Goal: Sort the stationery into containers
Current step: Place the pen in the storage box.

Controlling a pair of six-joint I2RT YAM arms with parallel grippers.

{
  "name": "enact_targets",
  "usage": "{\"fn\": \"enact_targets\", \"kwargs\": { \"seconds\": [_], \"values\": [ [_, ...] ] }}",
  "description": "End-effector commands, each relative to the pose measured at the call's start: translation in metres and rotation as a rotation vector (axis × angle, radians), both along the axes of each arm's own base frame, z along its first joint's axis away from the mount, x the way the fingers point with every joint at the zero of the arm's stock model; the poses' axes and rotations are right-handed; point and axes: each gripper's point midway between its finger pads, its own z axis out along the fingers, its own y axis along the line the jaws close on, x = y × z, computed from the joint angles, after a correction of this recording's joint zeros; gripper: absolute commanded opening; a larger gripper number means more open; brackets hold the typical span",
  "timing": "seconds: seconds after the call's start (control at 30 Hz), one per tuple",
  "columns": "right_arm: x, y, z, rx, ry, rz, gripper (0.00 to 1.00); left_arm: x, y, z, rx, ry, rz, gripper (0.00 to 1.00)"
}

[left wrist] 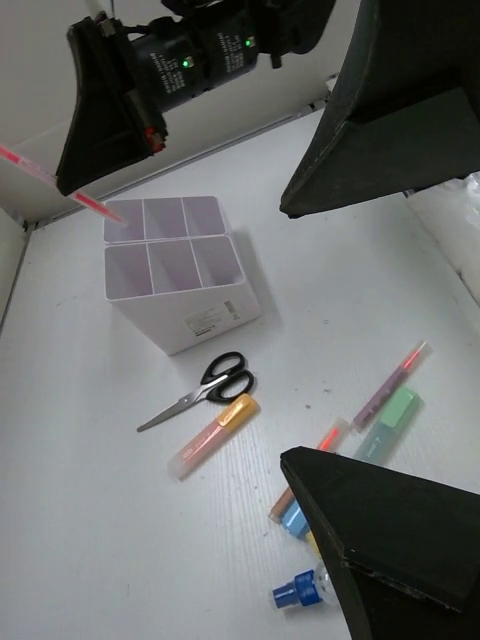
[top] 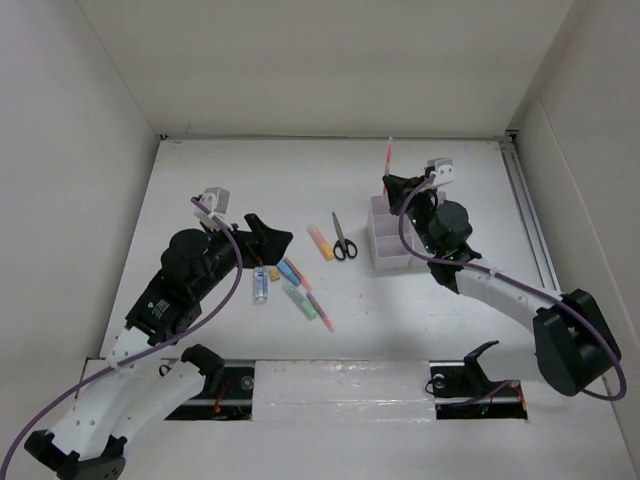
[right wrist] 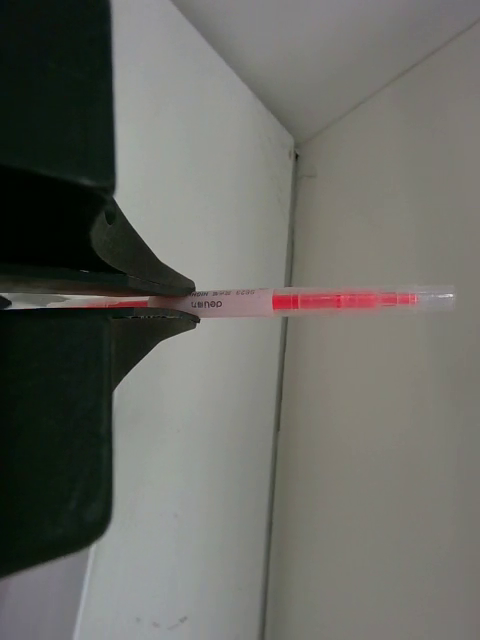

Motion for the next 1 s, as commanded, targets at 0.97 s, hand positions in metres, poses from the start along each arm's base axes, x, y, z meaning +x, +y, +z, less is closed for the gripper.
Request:
{"fn": "enact_targets", "kwargs": {
  "seconds": [0.97],
  "values": [
    [0.051, -0.01, -0.046, -0.206, -0.119, 0.359, 0.0, -0.035, -0.009, 0.037, 0.025, -0.189, -0.199, 1.0]
  ]
}}
